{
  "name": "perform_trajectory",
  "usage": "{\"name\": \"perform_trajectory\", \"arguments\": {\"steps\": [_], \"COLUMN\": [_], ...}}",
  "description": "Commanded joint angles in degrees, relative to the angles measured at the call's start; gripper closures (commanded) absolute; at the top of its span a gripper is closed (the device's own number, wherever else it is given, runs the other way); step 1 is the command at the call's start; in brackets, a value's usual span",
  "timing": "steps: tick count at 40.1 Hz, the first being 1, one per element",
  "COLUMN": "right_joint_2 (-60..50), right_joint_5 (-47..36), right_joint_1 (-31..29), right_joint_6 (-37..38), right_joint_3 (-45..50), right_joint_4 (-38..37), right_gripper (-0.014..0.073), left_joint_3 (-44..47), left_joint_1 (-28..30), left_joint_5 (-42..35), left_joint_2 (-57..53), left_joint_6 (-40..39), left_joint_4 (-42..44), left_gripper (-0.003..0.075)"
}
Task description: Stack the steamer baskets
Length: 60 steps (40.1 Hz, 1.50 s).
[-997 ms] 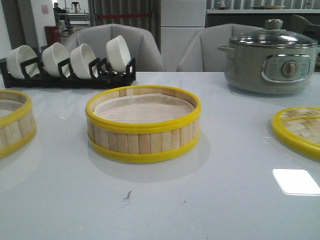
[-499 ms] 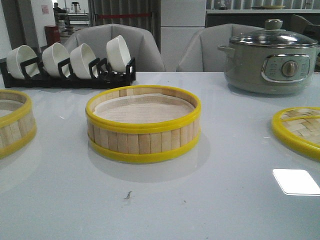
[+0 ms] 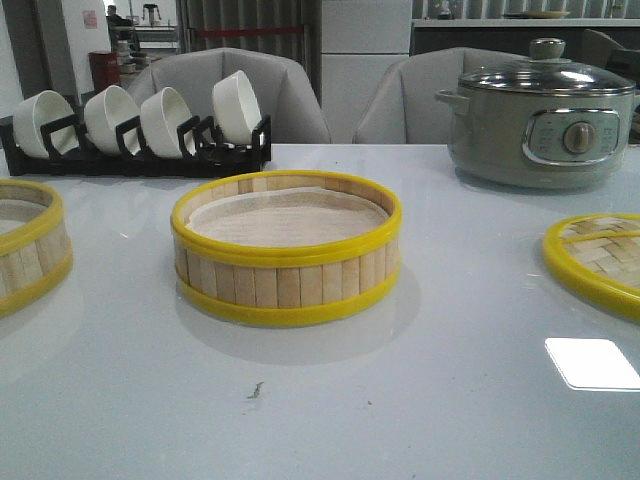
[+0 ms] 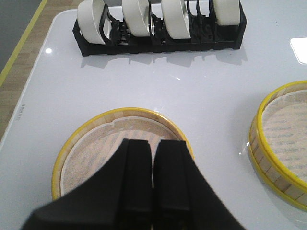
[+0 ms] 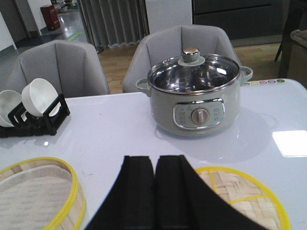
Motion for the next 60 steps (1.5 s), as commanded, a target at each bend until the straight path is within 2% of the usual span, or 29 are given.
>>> {"name": "perform_trajectory", "arguments": {"steps": [1, 10, 19, 28, 35, 47, 60], "right_joint_2": [0.2, 0.2, 0.2, 0.4, 0.9, 7.4, 12.0], "right_joint_5": [-6.3, -1.6, -2.0, 10.9, 9.9, 16.8, 15.0], "right_joint_1": [0.0, 0.0, 0.0, 0.0, 0.0, 0.0, 0.0], "right_joint_6": [0.1, 0.1, -0.1, -0.1, 0.0, 0.2, 0.2], "right_joint_3": [-2.2, -2.2, -2.2, -2.2, -2.2, -3.4, -3.4], "right_joint_4": [-0.1, -0.1, -3.1, -3.1, -3.1, -3.0, -3.0], "right_gripper": [0.0538, 0.0538, 0.0538, 0.0538, 0.0538, 0.0538, 0.0538], "left_joint_3": [-1.7, -1.7, -1.7, -1.7, -1.7, -1.7, -1.7], "left_joint_1": [-0.4, -0.4, -0.4, -0.4, -0.4, -0.4, -0.4], "left_joint_5": [-4.0, -3.1, -3.4, -2.5, -2.2, 2.0, 3.1], "left_joint_2": [-0.8, -0.8, -0.8, -0.8, -0.8, -0.8, -0.8], "left_joint_6": [-0.2, -0.2, -0.2, -0.2, -0.2, -0.2, -0.2], "left_joint_4": [-0.1, -3.5, -5.1, -5.1, -5.1, -4.7, -4.7], "left_gripper": [0.0635, 0.0635, 0.0635, 0.0635, 0.0635, 0.0635, 0.0635]}}
